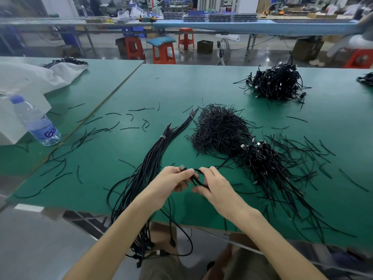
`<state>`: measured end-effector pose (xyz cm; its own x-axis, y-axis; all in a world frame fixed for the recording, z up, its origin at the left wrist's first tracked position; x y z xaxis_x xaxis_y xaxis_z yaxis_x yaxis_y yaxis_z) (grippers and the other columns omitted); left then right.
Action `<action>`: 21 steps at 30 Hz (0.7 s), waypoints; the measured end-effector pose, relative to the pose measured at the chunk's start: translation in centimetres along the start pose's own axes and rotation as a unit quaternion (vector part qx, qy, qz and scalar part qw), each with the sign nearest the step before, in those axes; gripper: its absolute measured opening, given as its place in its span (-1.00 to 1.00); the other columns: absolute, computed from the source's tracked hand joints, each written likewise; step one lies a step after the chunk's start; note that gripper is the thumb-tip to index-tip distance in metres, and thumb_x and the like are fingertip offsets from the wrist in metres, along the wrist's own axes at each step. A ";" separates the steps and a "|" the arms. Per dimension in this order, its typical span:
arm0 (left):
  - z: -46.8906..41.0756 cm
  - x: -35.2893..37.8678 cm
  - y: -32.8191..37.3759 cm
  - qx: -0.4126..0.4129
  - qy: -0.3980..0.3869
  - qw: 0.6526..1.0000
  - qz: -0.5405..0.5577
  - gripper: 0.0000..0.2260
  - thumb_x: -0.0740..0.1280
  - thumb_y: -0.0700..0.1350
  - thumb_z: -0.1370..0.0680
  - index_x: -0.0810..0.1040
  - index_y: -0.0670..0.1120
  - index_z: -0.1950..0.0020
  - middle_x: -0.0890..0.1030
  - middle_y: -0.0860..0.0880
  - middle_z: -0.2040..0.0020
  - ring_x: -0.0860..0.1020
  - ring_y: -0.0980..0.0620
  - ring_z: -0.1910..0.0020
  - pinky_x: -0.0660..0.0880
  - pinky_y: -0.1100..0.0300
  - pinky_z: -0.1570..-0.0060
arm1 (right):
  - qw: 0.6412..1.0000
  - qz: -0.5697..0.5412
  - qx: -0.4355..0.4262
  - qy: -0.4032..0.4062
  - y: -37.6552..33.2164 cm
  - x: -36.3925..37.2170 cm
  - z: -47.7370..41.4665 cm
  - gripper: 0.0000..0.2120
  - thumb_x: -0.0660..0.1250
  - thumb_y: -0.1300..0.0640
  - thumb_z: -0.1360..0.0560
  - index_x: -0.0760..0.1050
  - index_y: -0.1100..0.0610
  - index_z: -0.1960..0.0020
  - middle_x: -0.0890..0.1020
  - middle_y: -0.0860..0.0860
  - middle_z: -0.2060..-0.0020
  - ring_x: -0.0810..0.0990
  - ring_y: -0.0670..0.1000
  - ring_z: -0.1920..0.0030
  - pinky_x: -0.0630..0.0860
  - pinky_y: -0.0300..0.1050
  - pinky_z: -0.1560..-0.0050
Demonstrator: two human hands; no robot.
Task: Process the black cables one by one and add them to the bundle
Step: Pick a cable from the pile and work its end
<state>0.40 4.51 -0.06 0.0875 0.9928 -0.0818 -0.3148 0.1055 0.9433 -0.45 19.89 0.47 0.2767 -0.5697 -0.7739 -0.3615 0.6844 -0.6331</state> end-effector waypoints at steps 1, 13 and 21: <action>-0.1 -0.1 -0.2 -0.004 -0.008 1.000 0.015 -0.77 0.37 -0.02 -0.64 0.75 -0.13 0.00 0.60 0.05 0.26 0.47 0.11 0.33 0.38 0.21 0.20 | 1.000 -0.008 0.003 -0.008 0.1 0.1 -0.1 -0.50 0.35 -0.05 -0.61 0.32 0.07 -0.47 0.29 -0.20 0.07 0.42 -0.05 0.10 0.48 -0.05 -0.02; -0.3 0.4 -0.8 0.037 -0.003 0.999 0.003 -0.78 0.35 -0.13 -0.66 0.69 -0.27 -0.05 0.62 0.00 0.26 0.54 0.11 0.30 0.51 0.30 0.16 | 0.986 -0.120 0.095 -0.063 0.4 1.0 -0.2 -0.74 0.40 0.00 -0.58 0.39 0.03 -0.17 0.56 -0.02 0.11 0.52 -0.06 0.21 0.40 -0.24 0.28; -0.6 0.1 -0.8 0.002 -0.009 0.999 -0.047 -0.73 0.40 -0.03 -0.63 0.68 -0.25 -0.05 0.72 -0.10 0.15 0.65 0.09 0.29 0.61 0.18 0.13 | 0.990 0.123 0.057 -0.044 -0.2 0.5 0.1 -0.89 0.09 0.23 -0.69 0.39 0.15 -0.05 0.59 0.10 0.07 0.59 0.15 0.15 0.56 0.12 0.10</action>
<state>0.09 4.55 -1.02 0.1337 0.9774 -0.1640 -0.3002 0.1976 0.9332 -0.14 19.51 0.27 0.2720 -0.3411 -0.8998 -0.3255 0.8473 -0.4196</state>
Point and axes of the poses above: each hand's wrist, its own z-axis away from the middle knuckle, its own x-axis out of the palm, y = z × x, the point moved 6 cm from there along -z, towards the middle knuckle
